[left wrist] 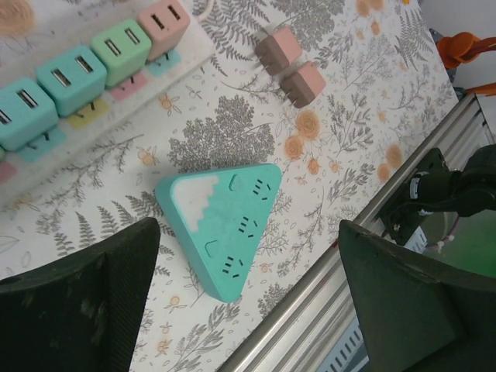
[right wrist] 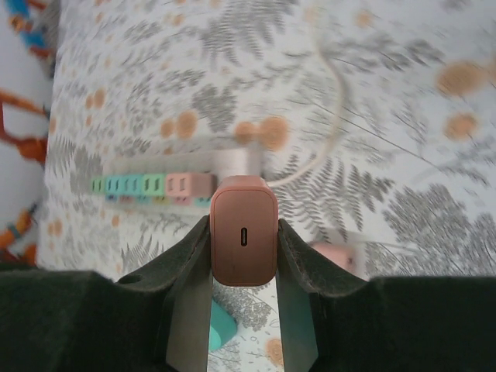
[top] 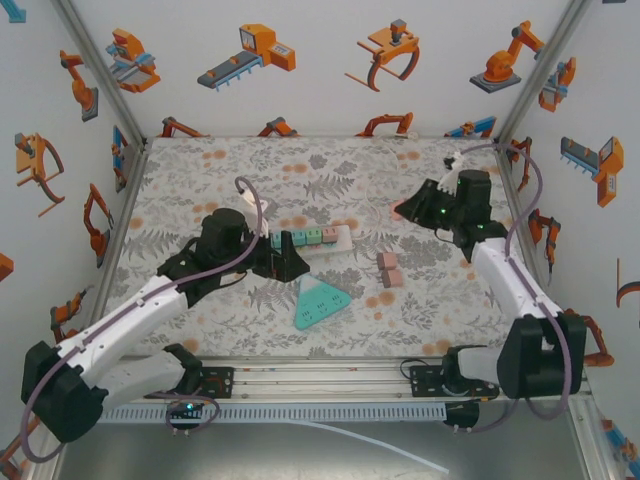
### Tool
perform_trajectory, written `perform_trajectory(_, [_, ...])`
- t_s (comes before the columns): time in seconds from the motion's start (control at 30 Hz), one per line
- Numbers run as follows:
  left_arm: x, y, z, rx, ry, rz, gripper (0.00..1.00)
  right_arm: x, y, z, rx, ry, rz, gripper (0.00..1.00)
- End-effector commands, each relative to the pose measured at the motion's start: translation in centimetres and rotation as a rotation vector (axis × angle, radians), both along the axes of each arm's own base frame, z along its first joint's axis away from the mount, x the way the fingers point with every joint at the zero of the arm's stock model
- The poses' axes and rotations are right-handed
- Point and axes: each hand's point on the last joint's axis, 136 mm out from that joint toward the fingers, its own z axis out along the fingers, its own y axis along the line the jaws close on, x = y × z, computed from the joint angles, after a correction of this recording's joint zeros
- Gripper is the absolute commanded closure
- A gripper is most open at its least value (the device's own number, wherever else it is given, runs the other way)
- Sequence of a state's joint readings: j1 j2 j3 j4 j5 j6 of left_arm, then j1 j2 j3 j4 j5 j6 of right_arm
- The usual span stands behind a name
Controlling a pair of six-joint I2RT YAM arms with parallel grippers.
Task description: Pull the plug off the socket
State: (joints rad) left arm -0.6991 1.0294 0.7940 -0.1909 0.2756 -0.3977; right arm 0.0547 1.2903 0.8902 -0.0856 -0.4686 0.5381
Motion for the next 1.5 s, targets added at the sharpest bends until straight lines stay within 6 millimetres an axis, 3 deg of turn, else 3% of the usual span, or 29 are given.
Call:
perform_trajectory(0.0, [-0.2, 1.2, 0.4, 0.075, -0.053, 0.004, 0.1, -0.5, -2.2, -4.9, 0.143, 0.243, -0.137, 0.87])
perform_trajectory(0.2, [0.5, 2.3, 1.1, 0.067, -0.078, 0.085, 0.02, -0.4, -2.5, -10.8, 0.129, 0.367, -0.131, 0.85])
perform_trajectory(0.33, [1.0, 2.8, 0.8, 0.068, -0.059, 0.126, 0.03, -0.6, -2.5, -13.4, 0.13, 0.408, -0.137, 0.82])
perform_trajectory(0.47, [1.8, 3.8, 0.2, 0.034, 0.011, 0.205, 0.03, -1.5, -2.9, -15.5, 0.094, 0.453, -0.147, 0.72])
perform_trajectory(0.6, [3.6, 5.9, -0.5, -0.025, 0.094, 0.343, 0.03, -2.8, -3.6, -17.0, 0.049, 0.507, -0.171, 0.55])
perform_trajectory(0.73, [5.2, 8.3, -0.9, -0.068, 0.138, 0.449, 0.03, -3.6, -4.9, -17.1, -0.031, 0.529, -0.216, 0.45])
perform_trajectory(0.83, [6.2, 10.6, -1.3, -0.047, 0.166, 0.534, 0.03, -3.2, -6.1, -15.3, -0.102, 0.496, -0.25, 0.43])
perform_trajectory(0.93, [7.3, 13.2, -1.9, -0.003, 0.191, 0.623, 0.03, -1.9, -6.6, -12.0, -0.154, 0.403, -0.26, 0.42])
perform_trajectory(1.03, [8.4, 15.2, -3.1, 0.047, 0.237, 0.672, 0.03, 0.0, -4.6, -8.5, -0.186, 0.301, -0.201, 0.42])
perform_trajectory(1.13, [9.7, 16.8, -5.1, 0.102, 0.305, 0.701, 0.02, 1.9, 0.6, -6.1, -0.191, 0.225, -0.052, 0.42])
perform_trajectory(1.2, [10.5, 18.4, -6.9, 0.186, 0.366, 0.747, 0.14, 2.8, 4.8, -5.4, -0.191, 0.199, 0.068, 0.43])
perform_trajectory(1.27, [11.7, 19.1, -8.7, 0.231, 0.401, 0.754, 0.24, 3.6, 8.5, -5.6, -0.212, 0.19, 0.164, 0.44])
perform_trajectory(1.33, [13.0, 18.5, -10.0, 0.197, 0.433, 0.707, 0.29, 4.4, 10.8, -6.5, -0.224, 0.196, 0.207, 0.45])
perform_trajectory(1.47, [15.3, 16.7, -12.3, 0.133, 0.492, 0.621, 0.37, 6.2, 13.2, -9.3, -0.236, 0.254, 0.246, 0.5])
